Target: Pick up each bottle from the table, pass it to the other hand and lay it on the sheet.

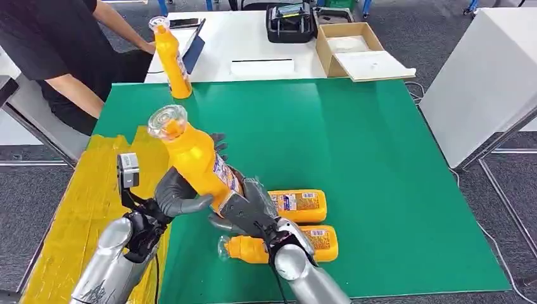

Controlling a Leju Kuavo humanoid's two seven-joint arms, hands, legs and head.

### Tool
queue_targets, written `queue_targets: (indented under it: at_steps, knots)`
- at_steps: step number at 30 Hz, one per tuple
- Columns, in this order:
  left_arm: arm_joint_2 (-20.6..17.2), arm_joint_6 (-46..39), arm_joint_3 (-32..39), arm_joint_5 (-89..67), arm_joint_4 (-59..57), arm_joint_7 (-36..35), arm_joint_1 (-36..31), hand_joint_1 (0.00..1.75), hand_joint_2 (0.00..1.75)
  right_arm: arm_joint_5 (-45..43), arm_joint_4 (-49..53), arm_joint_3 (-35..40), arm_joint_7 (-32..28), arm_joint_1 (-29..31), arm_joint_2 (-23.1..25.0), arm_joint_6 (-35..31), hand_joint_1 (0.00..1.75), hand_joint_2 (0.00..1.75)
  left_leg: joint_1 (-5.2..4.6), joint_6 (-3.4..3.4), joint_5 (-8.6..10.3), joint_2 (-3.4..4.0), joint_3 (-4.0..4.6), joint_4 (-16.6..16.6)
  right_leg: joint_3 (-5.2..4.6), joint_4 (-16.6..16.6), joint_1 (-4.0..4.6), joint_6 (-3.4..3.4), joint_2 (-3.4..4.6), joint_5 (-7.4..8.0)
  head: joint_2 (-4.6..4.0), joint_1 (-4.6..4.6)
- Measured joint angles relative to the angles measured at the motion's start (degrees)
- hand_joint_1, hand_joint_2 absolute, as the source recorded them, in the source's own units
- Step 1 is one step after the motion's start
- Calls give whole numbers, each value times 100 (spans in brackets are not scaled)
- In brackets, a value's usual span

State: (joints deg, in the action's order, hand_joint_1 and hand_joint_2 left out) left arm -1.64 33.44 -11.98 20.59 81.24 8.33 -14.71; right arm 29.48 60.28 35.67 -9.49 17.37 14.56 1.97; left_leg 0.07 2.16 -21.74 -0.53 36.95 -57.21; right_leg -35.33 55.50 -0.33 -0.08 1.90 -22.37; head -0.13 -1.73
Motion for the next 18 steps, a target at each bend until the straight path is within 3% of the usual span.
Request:
queue_targets:
  at_steps: [1, 18]
  knots:
    - [-28, 11, -20, 74, 2, -20, 24, 175, 175, -4, 0, 2, 0, -12, -4, 2, 175, 175, 0, 0, 0, 0, 0, 0, 0, 0, 0, 0, 0, 0, 0, 0]
    - [-181, 90, -142, 929, 22, -190, 193, 175, 175, -68, -48, 28, -116, -167, -44, -46, 175, 175, 0, 0, 0, 0, 0, 0, -1, 0, 0, 0, 0, 0, 0, 0]
